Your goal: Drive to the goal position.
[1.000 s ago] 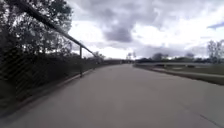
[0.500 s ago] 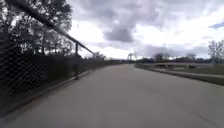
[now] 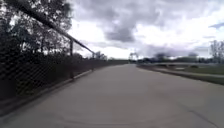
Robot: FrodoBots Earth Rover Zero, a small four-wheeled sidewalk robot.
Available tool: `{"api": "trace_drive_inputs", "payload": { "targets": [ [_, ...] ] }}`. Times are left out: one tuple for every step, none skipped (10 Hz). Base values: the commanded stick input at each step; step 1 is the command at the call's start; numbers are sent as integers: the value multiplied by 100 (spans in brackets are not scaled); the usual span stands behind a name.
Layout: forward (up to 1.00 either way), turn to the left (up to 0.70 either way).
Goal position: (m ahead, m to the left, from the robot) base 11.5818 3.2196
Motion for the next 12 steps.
{"api": "trace_drive_inputs", "payload": {
  "targets": [
    [100,0],
    [100,0],
    [100,0],
    [100,0],
    [100,0],
    [100,0],
    [100,0],
    [100,0],
    [100,0],
    [100,0],
    [100,0],
    [100,0]
  ]
}}
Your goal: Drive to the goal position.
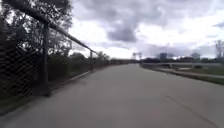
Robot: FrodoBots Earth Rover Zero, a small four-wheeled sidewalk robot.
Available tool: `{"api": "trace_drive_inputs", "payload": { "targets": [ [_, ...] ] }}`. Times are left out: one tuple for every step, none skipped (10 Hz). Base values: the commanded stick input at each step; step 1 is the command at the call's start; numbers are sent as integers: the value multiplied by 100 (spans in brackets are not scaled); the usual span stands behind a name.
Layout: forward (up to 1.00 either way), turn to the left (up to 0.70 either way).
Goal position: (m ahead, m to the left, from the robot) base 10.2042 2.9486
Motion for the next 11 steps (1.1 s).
{"api": "trace_drive_inputs", "payload": {
  "targets": [
    [100,0],
    [100,0],
    [100,0],
    [100,0],
    [100,0],
    [100,0],
    [100,0],
    [100,0],
    [100,0],
    [100,0],
    [100,0]
  ]
}}
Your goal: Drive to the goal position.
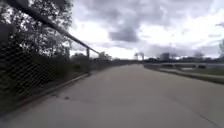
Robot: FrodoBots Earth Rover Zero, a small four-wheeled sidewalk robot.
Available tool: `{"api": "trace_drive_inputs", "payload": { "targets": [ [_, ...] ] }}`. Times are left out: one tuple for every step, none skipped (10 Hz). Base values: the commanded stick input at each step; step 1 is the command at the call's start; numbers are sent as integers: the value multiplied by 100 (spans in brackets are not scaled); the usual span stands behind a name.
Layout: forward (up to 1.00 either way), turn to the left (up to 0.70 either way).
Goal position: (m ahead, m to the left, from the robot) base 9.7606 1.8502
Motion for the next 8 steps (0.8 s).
{"api": "trace_drive_inputs", "payload": {
  "targets": [
    [100,-2],
    [100,-4],
    [100,-5],
    [100,-7],
    [100,-7],
    [100,-7],
    [100,-8],
    [100,-8]
  ]
}}
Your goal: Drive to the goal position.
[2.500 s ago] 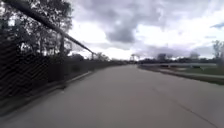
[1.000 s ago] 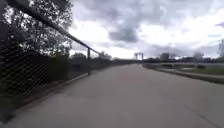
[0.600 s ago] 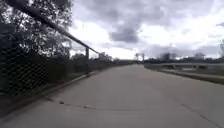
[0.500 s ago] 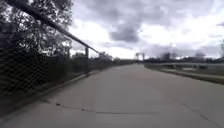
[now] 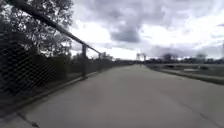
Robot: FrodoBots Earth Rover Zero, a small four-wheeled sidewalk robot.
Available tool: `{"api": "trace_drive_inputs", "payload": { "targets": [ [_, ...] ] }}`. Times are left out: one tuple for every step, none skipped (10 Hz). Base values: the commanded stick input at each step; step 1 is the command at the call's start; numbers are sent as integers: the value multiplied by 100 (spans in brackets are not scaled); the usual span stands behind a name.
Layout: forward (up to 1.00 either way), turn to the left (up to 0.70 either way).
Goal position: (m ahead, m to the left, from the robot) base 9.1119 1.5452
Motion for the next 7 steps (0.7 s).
{"api": "trace_drive_inputs", "payload": {
  "targets": [
    [100,-9],
    [100,-9],
    [100,-10],
    [100,-11],
    [100,-12],
    [100,-12],
    [100,-12]
  ]
}}
